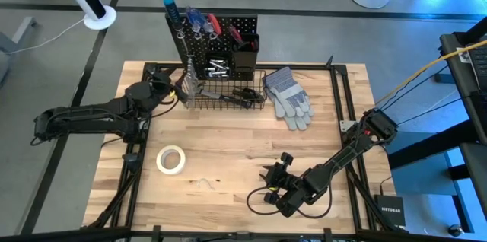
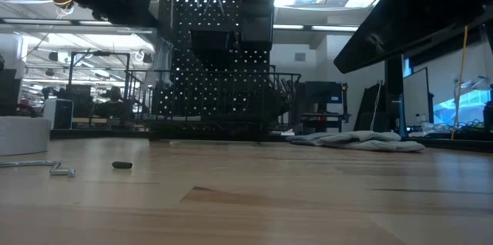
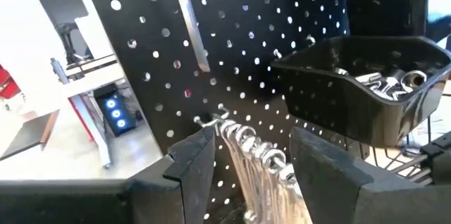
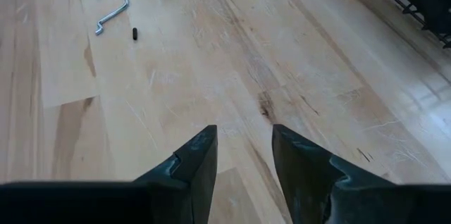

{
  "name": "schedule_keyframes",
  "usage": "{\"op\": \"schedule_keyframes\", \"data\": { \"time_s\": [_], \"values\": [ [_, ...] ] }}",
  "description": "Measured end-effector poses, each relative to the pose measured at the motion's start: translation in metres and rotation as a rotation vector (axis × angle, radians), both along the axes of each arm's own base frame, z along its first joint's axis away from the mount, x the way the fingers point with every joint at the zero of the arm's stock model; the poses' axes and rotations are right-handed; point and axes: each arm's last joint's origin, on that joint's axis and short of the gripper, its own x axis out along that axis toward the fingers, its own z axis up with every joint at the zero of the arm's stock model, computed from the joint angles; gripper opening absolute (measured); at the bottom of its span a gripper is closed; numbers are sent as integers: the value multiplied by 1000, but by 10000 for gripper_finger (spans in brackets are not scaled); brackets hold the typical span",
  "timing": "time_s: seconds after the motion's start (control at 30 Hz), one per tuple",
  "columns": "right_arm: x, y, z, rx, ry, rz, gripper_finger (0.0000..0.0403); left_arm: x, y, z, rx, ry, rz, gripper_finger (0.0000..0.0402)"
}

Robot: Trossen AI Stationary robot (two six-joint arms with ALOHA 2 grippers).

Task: Hang tools onto peg board
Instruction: Hang the wrench on the peg board

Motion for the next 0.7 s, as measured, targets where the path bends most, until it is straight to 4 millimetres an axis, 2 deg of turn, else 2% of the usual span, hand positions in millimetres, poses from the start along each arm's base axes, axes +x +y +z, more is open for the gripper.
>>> {"op": "schedule_keyframes", "data": {
  "time_s": [0.4,0.7],
  "values": [
    [0,0,0,1,0,0,143,4,-6,-4,-45,-5,-110,175],
    [0,1,0,10,17,23,143,13,-45,-9,-53,70,-394,175]
  ]
}}
